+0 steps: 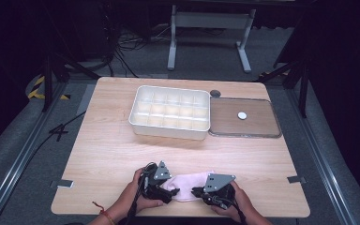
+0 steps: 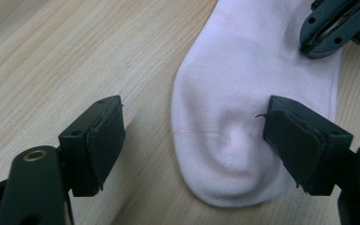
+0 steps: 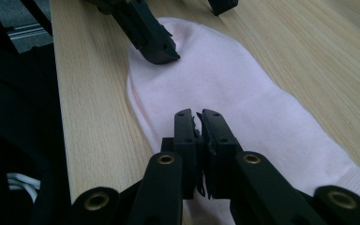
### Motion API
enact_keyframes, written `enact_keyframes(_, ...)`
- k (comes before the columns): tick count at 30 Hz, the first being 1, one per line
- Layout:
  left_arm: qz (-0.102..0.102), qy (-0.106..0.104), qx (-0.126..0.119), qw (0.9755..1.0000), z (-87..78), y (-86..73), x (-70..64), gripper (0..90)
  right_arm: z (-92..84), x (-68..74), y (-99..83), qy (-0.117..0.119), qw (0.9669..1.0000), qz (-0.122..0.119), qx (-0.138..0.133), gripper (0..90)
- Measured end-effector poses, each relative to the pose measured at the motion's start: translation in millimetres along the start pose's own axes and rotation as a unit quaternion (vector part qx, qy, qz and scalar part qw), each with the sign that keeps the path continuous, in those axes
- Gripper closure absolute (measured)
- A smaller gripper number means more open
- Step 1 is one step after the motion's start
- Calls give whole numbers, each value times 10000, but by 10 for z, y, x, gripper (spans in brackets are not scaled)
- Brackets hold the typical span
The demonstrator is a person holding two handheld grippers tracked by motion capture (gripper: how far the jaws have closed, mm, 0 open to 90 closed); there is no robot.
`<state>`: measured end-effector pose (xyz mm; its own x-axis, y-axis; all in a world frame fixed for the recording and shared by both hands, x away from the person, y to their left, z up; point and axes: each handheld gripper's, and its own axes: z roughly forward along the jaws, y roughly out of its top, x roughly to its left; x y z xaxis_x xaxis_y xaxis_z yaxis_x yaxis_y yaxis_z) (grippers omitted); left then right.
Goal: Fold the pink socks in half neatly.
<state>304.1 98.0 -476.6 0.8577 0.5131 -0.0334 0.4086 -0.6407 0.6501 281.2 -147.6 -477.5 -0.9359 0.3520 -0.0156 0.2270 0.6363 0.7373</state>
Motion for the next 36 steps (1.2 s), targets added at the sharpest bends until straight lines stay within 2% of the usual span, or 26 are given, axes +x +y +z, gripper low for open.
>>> enact_keyframes(1, -36, -22, 30, 10000, 4, 12, -8, 216, -1, 3, 1, -10, 10000, -24, 7, 856)
enact_keyframes(2, 24, -43, 83, 10000, 1, 34, -14, 243, -1, 8, 2, -22, 10000, -45, 11, 856)
enact_keyframes(6, 76, -136, 109, 9998, -3, 69, -61, 387, 0, 12, 3, -27, 10000, -52, 17, 856)
enact_keyframes(11, 20, -170, 121, 9998, -21, 70, -72, 515, -3, 22, -1, -40, 10000, -54, 19, 856)
enact_keyframes(14, 6, -158, 86, 9998, -20, 68, -67, 552, -2, 35, 2, -73, 10000, -53, 27, 856)
enact_keyframes(17, -62, -198, 65, 9998, -24, 61, -53, 589, -3, 38, 2, -79, 10000, -53, 29, 856)
enact_keyframes(21, -181, -301, 41, 9994, -36, 51, -12, 693, -3, 39, 10, -82, 9999, -50, 61, 857)
enact_keyframes(24, -267, -377, -14, 9989, -35, 40, 3, 727, -3, 40, 18, -90, 9999, -55, 74, 858)
enact_keyframes(28, -255, -361, -17, 9990, -33, 40, -2, 745, -14, 40, 51, -131, 9999, -26, -17, 877)
enact_keyframes(31, -288, -420, -55, 9987, -31, 30, 6, 767, -20, 26, 89, -233, 9997, 4, -122, 883)
enact_keyframes(32, -342, -413, -46, 9986, -31, 29, 2, 772, -5, 4, 85, -311, 9995, -5, -61, 883)
enact_keyframes(33, -287, -418, -52, 9987, -32, 31, 7, 776, -1, -14, 81, -330, 9994, 46, -69, 884)
enact_keyframes(35, -291, -417, -52, 9987, -32, 29, 3, 777, 0, -31, 80, -316, 9994, 100, -87, 884)
enact_keyframes(36, -291, -420, -50, 9987, -32, 29, 2, 792, 5, -46, 83, -381, 9992, 89, -79, 885)
